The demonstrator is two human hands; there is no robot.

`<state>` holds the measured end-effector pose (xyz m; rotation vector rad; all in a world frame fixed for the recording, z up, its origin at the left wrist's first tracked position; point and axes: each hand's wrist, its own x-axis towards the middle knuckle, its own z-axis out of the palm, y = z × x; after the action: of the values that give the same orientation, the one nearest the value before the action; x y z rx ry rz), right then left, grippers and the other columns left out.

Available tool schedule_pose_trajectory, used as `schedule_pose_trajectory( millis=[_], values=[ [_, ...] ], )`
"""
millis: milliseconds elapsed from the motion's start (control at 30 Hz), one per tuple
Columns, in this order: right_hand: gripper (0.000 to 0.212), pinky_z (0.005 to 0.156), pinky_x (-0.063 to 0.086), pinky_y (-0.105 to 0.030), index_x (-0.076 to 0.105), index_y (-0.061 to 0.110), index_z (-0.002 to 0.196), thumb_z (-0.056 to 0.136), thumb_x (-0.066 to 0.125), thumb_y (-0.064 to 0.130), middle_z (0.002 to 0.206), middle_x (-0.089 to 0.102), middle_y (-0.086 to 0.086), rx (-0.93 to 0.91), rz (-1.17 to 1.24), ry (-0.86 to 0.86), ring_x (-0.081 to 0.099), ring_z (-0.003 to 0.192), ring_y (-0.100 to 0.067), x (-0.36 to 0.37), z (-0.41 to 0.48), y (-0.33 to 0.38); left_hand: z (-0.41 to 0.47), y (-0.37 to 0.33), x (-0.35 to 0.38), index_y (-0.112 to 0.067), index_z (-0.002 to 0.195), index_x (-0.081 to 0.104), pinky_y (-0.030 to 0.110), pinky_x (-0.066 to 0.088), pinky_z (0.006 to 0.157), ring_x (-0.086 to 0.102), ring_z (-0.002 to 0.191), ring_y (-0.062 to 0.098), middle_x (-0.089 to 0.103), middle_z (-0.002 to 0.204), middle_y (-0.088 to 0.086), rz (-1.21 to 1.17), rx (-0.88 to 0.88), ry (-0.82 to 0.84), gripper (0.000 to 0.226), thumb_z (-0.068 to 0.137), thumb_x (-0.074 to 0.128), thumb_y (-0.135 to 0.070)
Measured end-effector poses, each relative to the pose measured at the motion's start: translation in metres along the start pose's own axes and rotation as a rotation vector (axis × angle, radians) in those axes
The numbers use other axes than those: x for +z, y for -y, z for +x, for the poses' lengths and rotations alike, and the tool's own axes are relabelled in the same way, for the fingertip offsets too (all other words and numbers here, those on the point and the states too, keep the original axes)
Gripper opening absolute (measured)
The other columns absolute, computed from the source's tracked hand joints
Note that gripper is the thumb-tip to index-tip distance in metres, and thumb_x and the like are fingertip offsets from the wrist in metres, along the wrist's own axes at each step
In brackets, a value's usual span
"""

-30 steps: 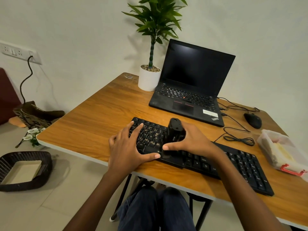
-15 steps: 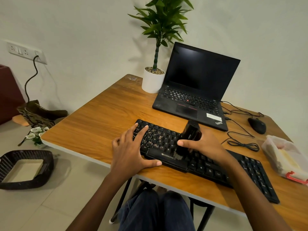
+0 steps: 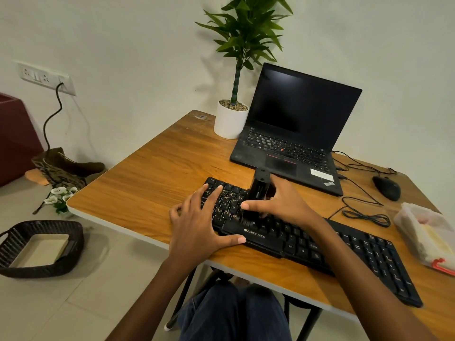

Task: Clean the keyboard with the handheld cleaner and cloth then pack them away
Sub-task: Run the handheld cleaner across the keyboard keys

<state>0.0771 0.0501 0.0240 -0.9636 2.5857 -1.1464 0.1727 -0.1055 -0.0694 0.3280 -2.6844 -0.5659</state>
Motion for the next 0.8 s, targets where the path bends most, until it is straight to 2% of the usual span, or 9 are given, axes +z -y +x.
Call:
schedule_pose_trajectory(
  millis=[100,233,367,500,633,733,800],
  values=[
    [0.047,0.064,0.042,-0.011,0.050,0.027,0.100,0.065,0.079,0.040,0.088,0.058,0.019,-0.033,-0.098,-0.093,0.055,0.078,0.005,0.000,0.005,0.002,0.000,0.000,0.000,-0.035,0.146,0.021,0.048,0.025,0.100,0.031,0.134,0.024,0.027,0.151,0.001,-0.009,0.004,-0.019,0.123,0.043,0.008,-0.101],
    [0.043,0.057,0.048,-0.014,0.052,0.023,0.099,0.067,0.080,0.030,0.092,0.063,0.006,0.002,0.035,0.128,0.061,0.068,0.000,0.000,0.001,0.007,0.000,0.000,0.000,-0.037,0.147,0.014,0.045,0.022,0.101,0.026,0.136,0.021,0.021,0.153,-0.001,0.002,-0.001,-0.003,0.125,0.040,0.005,-0.101],
    [0.051,0.065,0.038,-0.009,0.048,0.028,0.106,0.066,0.079,0.038,0.091,0.052,0.022,-0.024,-0.120,-0.046,0.051,0.078,0.006,-0.003,0.007,0.007,0.000,0.001,0.000,-0.037,0.147,0.015,0.046,0.023,0.101,0.027,0.136,0.021,0.022,0.153,-0.001,0.004,-0.002,-0.002,0.125,0.040,0.006,-0.101],
    [0.044,0.053,0.050,-0.016,0.050,0.026,0.100,0.068,0.079,0.030,0.093,0.063,0.006,0.013,0.012,0.115,0.062,0.062,0.001,-0.001,0.005,0.010,0.001,0.000,0.000,-0.037,0.147,0.015,0.046,0.023,0.101,0.027,0.136,0.021,0.022,0.153,-0.001,0.003,-0.004,-0.005,0.126,0.040,0.005,-0.102],
    [0.043,0.057,0.047,-0.009,0.048,0.031,0.096,0.066,0.079,0.035,0.090,0.058,0.016,0.014,-0.075,0.028,0.060,0.070,-0.004,-0.010,0.009,0.009,0.001,0.001,0.000,-0.039,0.147,0.010,0.045,0.022,0.101,0.024,0.137,0.020,0.018,0.154,-0.002,0.006,-0.006,0.006,0.126,0.038,0.003,-0.101],
    [0.041,0.056,0.054,-0.021,0.052,0.023,0.095,0.065,0.080,0.027,0.093,0.065,0.000,0.016,0.083,0.167,0.067,0.070,-0.012,-0.003,0.005,0.006,0.001,0.000,0.001,-0.037,0.147,0.016,0.046,0.024,0.100,0.028,0.136,0.021,0.024,0.153,-0.001,0.009,-0.007,-0.015,0.125,0.041,0.006,-0.101],
    [0.041,0.055,0.054,-0.021,0.053,0.019,0.097,0.067,0.080,0.022,0.095,0.065,-0.006,0.021,0.135,0.162,0.068,0.070,-0.008,-0.001,0.001,0.005,0.001,0.000,0.001,-0.037,0.147,0.015,0.046,0.024,0.101,0.028,0.136,0.021,0.023,0.153,-0.001,0.010,-0.007,-0.013,0.125,0.040,0.006,-0.101]
  ],
)
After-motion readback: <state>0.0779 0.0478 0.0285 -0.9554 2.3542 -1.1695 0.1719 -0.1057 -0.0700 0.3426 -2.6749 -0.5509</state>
